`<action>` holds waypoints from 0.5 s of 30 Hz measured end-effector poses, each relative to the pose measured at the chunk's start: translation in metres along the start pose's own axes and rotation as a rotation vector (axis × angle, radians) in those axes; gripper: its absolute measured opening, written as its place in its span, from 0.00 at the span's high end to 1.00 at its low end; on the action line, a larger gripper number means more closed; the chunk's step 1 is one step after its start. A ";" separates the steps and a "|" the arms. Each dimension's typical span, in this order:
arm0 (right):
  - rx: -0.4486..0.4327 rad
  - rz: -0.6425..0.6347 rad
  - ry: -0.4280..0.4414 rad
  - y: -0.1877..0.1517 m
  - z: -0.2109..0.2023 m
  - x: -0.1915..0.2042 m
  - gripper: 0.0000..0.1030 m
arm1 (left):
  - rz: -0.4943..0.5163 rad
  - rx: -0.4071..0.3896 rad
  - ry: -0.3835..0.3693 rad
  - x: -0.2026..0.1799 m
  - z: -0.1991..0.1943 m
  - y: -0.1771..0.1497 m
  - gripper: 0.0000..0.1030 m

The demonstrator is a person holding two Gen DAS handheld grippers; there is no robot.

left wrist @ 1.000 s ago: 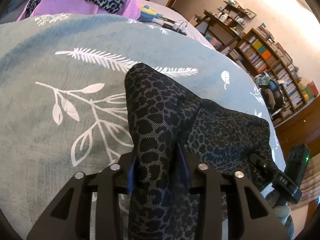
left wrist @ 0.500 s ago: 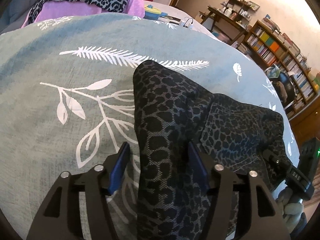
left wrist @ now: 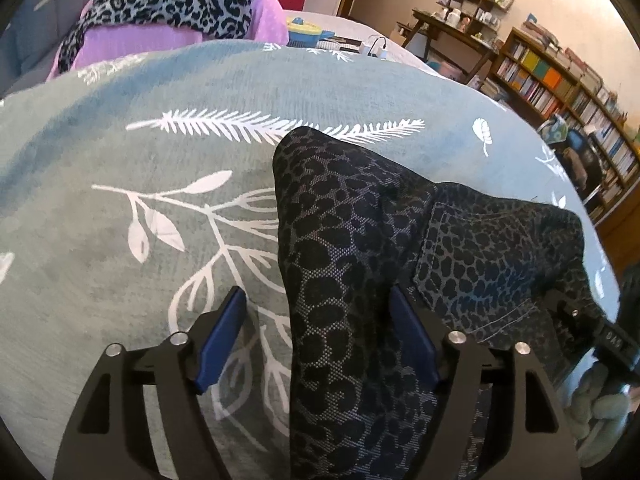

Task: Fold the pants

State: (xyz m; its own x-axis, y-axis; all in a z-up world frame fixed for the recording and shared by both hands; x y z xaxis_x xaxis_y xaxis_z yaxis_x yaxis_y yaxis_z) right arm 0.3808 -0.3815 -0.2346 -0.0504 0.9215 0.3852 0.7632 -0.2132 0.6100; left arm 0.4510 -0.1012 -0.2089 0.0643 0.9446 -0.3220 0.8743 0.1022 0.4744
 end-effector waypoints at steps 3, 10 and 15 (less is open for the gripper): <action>0.010 -0.023 -0.037 0.001 -0.001 0.003 0.46 | 0.002 -0.003 0.011 0.001 0.001 0.002 0.23; 0.023 -0.012 -0.037 0.003 -0.004 0.002 0.41 | 0.040 -0.028 0.051 0.000 -0.007 0.001 0.19; -0.029 -0.078 -0.136 0.012 -0.029 0.013 0.41 | 0.033 -0.057 0.089 0.001 -0.017 0.002 0.19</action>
State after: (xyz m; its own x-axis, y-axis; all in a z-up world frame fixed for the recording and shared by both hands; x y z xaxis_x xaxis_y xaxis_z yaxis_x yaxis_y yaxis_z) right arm 0.3705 -0.3811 -0.2024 -0.0197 0.9705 0.2403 0.7415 -0.1471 0.6546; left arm 0.4452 -0.0947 -0.1943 0.0472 0.9713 -0.2330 0.8435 0.0862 0.5301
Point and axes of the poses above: each gripper's, at about its wrist camera, not at the fingertips, and z roughly the way its jaws point, x to its left, y to its top, the point moved 5 cm from there along z, roughly the way its jaws point, and after that the axes turned 14 degrees about -z, right-handed, at the moved point
